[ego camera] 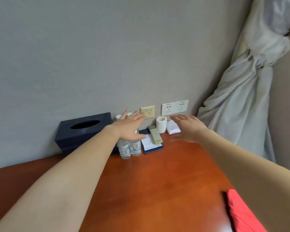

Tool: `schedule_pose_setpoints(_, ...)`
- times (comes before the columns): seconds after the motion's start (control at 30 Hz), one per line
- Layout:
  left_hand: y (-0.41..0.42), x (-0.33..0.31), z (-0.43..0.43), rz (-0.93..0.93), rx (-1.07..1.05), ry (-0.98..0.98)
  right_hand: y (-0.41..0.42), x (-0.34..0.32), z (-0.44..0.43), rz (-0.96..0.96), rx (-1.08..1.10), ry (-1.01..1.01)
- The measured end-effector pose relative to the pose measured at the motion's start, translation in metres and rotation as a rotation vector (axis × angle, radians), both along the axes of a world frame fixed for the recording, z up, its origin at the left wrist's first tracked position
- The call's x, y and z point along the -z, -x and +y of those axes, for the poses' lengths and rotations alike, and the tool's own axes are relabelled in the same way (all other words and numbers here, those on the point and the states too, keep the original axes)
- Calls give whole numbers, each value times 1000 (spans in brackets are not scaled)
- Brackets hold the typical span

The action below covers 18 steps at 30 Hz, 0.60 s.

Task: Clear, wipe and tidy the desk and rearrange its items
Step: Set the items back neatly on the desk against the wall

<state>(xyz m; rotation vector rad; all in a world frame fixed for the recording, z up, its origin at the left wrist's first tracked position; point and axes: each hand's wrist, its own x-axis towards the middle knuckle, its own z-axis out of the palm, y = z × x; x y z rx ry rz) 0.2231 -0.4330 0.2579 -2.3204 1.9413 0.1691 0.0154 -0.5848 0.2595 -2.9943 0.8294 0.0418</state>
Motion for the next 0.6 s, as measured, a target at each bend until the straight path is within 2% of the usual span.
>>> schedule_pose_setpoints(0.2, 112, -10, -85, 7, 175, 30, 140, -17, -43, 3, 192, 30)
schedule_pose_setpoints(0.6, 391, -21, -240, 47, 605, 71, 440, -28, -104, 34, 581, 68)
